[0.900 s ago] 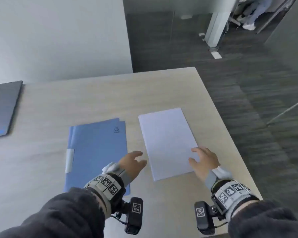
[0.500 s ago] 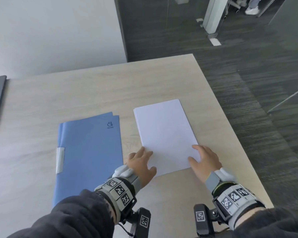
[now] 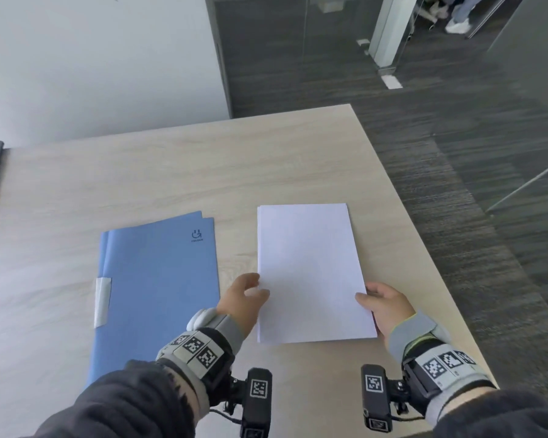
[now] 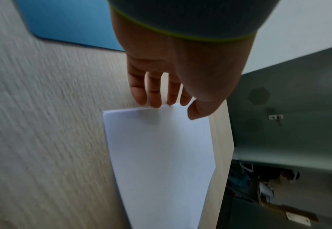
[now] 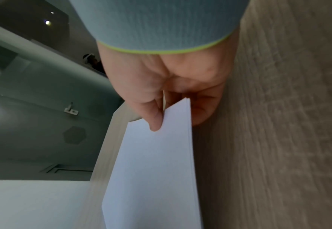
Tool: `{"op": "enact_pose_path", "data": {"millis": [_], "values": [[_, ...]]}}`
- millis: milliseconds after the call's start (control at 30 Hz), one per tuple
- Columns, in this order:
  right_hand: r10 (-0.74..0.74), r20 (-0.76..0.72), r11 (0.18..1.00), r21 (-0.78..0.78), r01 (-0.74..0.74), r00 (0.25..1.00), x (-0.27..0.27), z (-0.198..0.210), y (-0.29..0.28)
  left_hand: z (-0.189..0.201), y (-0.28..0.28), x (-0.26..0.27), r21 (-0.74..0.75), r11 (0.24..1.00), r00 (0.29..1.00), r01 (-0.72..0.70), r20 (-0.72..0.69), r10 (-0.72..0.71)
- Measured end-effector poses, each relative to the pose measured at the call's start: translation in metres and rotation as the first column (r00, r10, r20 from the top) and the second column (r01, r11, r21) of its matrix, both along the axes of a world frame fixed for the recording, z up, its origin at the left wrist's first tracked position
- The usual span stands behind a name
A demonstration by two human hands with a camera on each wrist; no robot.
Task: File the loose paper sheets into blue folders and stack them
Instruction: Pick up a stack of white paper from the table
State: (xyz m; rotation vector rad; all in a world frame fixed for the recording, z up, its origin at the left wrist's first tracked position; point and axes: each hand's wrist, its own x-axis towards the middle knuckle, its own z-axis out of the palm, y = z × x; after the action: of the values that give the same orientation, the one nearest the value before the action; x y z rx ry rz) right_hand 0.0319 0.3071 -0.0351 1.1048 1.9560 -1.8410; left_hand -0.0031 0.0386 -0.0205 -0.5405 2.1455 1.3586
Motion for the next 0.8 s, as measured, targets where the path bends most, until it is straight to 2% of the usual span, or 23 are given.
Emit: {"op": "enact_pose_path", "data": {"millis": [67, 167, 400, 500, 600, 800], "values": [[-0.002, 0.009, 0.999, -0.044, 0.002, 1.000, 0.006, -0.003, 0.002, -0.001, 0.001, -0.005, 0.067, 0.992, 0.993, -0.108, 0.052, 0.105], [0.015, 0.016, 0.997, -0.070, -0.014, 1.000, 0.011, -0.010, 0.005, -0.001, 0.003, -0.011, 0.099, 0.978, 0.975, -0.186, 0.138, 0.171], [0.013, -0.002, 0.998, -0.058, -0.014, 1.000, 0.008, -0.010, 0.008, -0.010, 0.001, -0.019, 0.103, 0.985, 0.979, -0.140, 0.161, 0.122], [0.025, -0.014, 1.000, 0.014, -0.025, 1.000, 0.004, -0.013, 0.009, -0.011, 0.001, -0.020, 0.114, 0.983, 0.972, -0.143, 0.204, 0.118], [0.059, -0.015, 0.987, 0.152, -0.056, 0.998, 0.003, -0.017, 0.013, -0.014, 0.002, -0.020, 0.128, 0.977, 0.966, -0.168, 0.219, 0.138], [0.055, -0.006, 0.967, 0.251, -0.052, 0.998, 0.000, -0.013, 0.017, -0.016, 0.000, -0.022, 0.106, 0.973, 0.962, -0.204, 0.208, 0.179]]}}
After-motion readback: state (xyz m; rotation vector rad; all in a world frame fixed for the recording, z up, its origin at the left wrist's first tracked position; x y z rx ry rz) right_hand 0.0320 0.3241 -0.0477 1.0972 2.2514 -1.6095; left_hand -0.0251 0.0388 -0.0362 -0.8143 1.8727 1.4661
